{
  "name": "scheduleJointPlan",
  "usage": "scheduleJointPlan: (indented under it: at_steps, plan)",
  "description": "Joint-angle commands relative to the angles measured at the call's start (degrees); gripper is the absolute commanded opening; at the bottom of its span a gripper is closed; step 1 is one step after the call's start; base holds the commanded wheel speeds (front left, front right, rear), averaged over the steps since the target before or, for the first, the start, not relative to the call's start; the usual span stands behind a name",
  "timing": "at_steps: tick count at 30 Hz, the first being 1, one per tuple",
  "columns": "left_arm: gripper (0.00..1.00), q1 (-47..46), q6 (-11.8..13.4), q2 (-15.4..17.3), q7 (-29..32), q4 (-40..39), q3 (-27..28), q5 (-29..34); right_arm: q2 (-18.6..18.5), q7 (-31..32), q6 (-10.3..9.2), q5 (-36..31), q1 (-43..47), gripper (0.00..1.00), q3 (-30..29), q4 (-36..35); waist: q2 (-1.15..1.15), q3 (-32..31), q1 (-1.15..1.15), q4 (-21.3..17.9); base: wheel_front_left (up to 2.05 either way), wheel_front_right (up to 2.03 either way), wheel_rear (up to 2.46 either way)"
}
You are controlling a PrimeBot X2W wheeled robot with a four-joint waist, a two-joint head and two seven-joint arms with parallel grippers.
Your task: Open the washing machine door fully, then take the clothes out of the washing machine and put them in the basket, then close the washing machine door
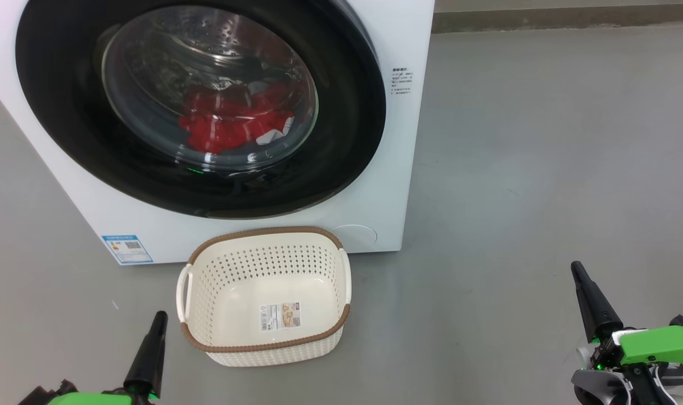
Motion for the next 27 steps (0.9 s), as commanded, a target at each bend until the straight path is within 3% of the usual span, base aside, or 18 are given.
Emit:
scheduleJointPlan:
  at_steps: [1, 27]
  plan:
    - [0.0, -2.2, -0.4, 0.5, 0.6, -1.5, 2.1, 0.5, -0.6, 0.3, -0.03, -0.1, -2.3, 0.0, 0.7, -1.7, 0.0, 0.0, 0.0, 0.0, 0.0, 0.0, 0.0]
    - [0.0, -2.3, -0.4, 0.1, 1.1, -1.4, 2.7, 1.0, -0.2, 0.8, -0.03, -0.6, -2.3, 0.0, 0.1, -1.7, 0.0, 0.0, 0.0, 0.0, 0.0, 0.0, 0.0]
